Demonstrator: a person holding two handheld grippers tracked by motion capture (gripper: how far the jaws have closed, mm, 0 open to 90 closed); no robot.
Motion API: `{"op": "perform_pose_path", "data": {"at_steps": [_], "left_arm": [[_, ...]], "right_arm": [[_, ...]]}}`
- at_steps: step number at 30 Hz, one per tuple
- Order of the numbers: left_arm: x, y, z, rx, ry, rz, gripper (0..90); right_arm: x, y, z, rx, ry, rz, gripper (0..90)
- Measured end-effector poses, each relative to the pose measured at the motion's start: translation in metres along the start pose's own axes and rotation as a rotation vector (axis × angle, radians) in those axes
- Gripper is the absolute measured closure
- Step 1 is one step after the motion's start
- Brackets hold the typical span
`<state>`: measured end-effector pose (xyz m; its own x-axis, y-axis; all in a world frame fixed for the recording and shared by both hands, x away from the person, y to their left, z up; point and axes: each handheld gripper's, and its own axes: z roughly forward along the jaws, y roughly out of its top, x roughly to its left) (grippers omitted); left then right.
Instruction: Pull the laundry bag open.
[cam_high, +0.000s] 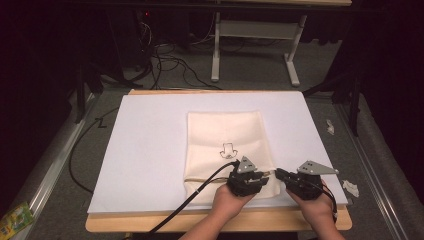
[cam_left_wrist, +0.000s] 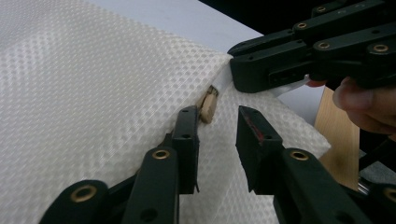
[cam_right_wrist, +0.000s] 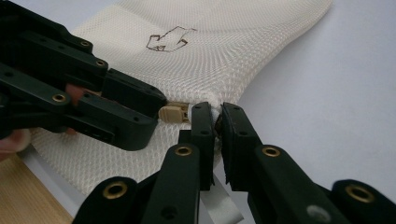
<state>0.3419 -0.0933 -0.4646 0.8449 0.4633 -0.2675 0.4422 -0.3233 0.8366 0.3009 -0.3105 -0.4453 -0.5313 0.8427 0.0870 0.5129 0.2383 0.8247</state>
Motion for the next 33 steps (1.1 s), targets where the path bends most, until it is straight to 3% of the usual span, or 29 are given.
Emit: {"op": "perform_pose_path", "data": {"at_steps": [9,17,22,29,30,31,33], "left_arm": [[-0.004,0.002,0.006,-0.014,0.049,0.005,86.5],[-0.002,0.003,0.002,0.009,0.055,-0.002,87.6],[-0.001,0.002,-0.001,0.013,0.053,-0.006,87.8],[0.002,0.001,-0.006,0.006,0.031,-0.040,88.0],[0.003,0.000,-0.007,0.015,0.048,-0.044,88.1],[0.003,0.000,-0.007,0.015,0.048,-0.044,88.1],[0.019,-0.008,-0.016,0.002,0.050,-0.127,88.1]], "right_arm": [[0.001,0.001,0.000,-0.009,0.004,-0.006,85.3],[-0.001,0.000,0.002,-0.003,0.026,0.008,85.6],[0.005,0.001,0.003,0.012,0.001,-0.016,85.8],[0.009,0.004,0.002,0.013,-0.007,-0.029,86.3],[0.009,0.004,0.002,0.014,-0.003,-0.027,86.6],[0.009,0.004,0.002,0.016,-0.030,-0.030,86.7],[0.001,0.003,-0.003,0.006,-0.056,-0.006,86.7]]}}
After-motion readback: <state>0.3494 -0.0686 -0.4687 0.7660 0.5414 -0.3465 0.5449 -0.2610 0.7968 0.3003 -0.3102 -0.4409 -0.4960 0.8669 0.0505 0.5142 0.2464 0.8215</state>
